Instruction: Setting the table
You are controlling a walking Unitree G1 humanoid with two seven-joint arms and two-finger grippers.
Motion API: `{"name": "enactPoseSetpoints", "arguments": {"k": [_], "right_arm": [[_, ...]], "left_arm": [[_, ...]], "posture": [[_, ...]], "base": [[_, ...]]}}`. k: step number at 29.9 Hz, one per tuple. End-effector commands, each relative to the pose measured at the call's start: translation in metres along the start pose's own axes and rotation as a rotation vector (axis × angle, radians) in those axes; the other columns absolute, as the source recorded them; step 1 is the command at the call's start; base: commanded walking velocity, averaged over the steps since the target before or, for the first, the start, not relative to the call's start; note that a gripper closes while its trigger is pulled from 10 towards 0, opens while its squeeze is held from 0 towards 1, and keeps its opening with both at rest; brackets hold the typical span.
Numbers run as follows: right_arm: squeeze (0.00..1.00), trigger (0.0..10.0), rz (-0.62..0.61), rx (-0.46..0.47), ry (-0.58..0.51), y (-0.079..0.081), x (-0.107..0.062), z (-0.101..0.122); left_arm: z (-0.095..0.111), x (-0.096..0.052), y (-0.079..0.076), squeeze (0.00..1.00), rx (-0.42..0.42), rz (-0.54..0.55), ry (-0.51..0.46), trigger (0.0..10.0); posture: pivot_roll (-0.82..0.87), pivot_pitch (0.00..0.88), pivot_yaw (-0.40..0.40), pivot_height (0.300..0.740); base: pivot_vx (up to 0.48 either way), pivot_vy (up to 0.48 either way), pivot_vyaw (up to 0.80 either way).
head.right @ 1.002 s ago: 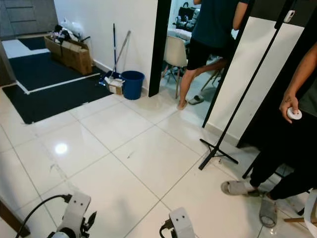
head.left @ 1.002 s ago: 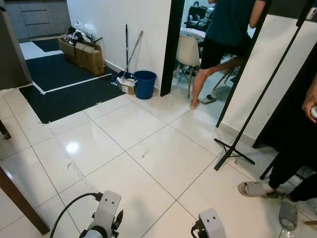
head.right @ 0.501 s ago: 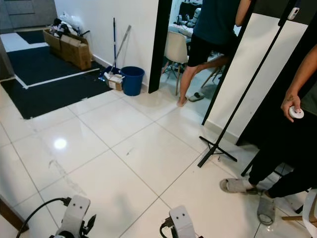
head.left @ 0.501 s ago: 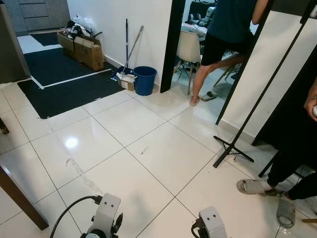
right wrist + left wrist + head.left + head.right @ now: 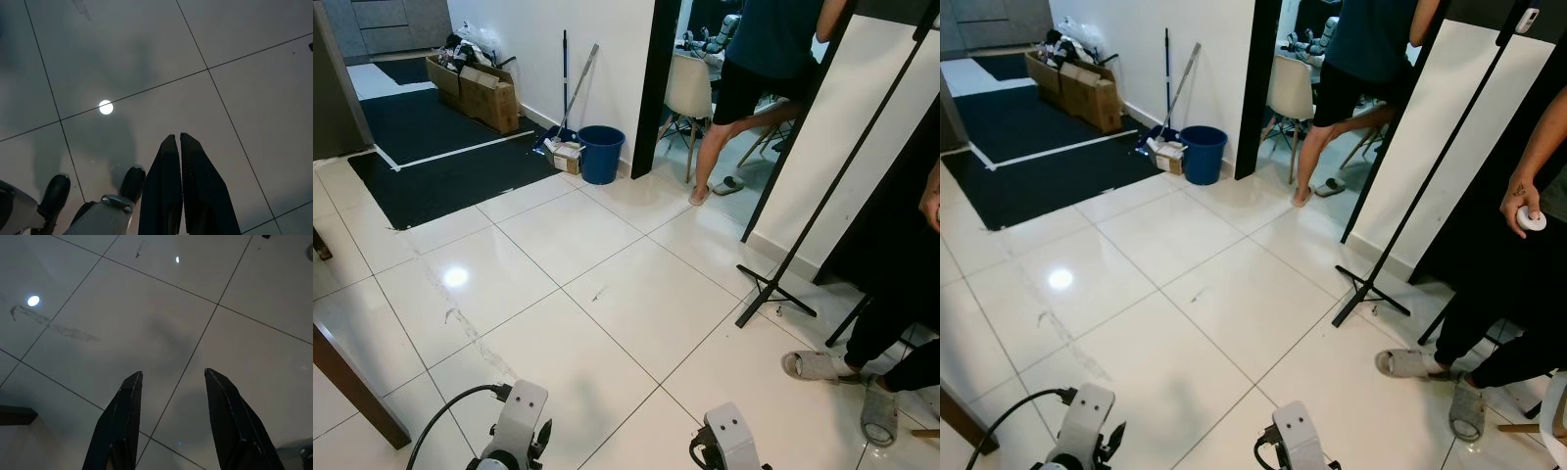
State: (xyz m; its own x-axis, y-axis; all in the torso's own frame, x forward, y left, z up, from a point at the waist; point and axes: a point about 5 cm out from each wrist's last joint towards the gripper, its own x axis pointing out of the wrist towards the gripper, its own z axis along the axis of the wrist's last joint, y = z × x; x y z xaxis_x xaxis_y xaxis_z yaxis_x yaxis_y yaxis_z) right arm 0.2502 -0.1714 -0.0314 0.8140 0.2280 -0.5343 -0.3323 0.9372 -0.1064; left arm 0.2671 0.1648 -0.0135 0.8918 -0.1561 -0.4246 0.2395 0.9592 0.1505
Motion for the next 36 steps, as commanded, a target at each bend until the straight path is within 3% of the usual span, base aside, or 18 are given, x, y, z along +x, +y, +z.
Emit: {"name": "enactPoseSetpoints", "arguments": {"k": [1, 4, 6, 12, 21, 25, 36], "right_arm": [[0.0, 10.0, -0.001, 0.012, 0.013, 0.001, -0.001, -0.004], [0.0, 10.0, -0.001, 0.012, 0.013, 0.001, -0.001, -0.004], [0.0, 10.0, 0.019, 0.024, -0.009, 0.009, 0.003, 0.002], [0.0, 10.0, 0.047, 0.039, -0.036, 0.017, 0.006, 0.007], [0.0, 10.0, 0.014, 0.064, -0.046, 0.006, 0.004, 0.009], [0.0, 10.0, 0.035, -0.005, -0.055, 0.007, 0.003, 0.01], [0.0, 10.0, 0.02, 0.043, -0.058, -0.001, 0.001, 0.008]], "left_arm": [[-0.003, -0.001, -0.003, 0.0, -0.003, -0.01, 0.016, 10.0], [-0.003, -0.001, -0.003, 0.0, -0.003, -0.01, 0.016, 10.0], [0.002, 0.0, 0.01, 0.0, -0.007, 0.021, 0.009, 10.0], [0.007, 0.002, 0.021, 0.0, -0.04, 0.045, 0.005, 10.0], [-0.003, -0.002, 0.011, 0.0, -0.035, 0.005, 0.047, 10.0], [-0.002, -0.001, 0.004, 0.0, -0.051, -0.015, 0.046, 10.0], [-0.007, -0.005, -0.006, 0.0, -0.065, -0.024, 0.043, 10.0]], "posture": [[-0.03, 0.093, -0.008, 0.74], [-0.03, 0.093, -0.008, 0.74], [0.05, 0.043, -0.015, 0.74], [0.07, 0.034, -0.013, 0.74], [0.06, 0.074, -0.018, 0.74], [0.05, 0.091, -0.028, 0.74], [0.05, 0.072, -0.018, 0.74]], "base": [[0.0, 0.0, 0.0], [0.0, 0.0, 0.0], [0.0, 0.0, 0.0], [0.0, 0.0, 0.0], [0.0, 0.0, 0.0], [0.0, 0.0, 0.0], [0.0, 0.0, 0.0]]}}
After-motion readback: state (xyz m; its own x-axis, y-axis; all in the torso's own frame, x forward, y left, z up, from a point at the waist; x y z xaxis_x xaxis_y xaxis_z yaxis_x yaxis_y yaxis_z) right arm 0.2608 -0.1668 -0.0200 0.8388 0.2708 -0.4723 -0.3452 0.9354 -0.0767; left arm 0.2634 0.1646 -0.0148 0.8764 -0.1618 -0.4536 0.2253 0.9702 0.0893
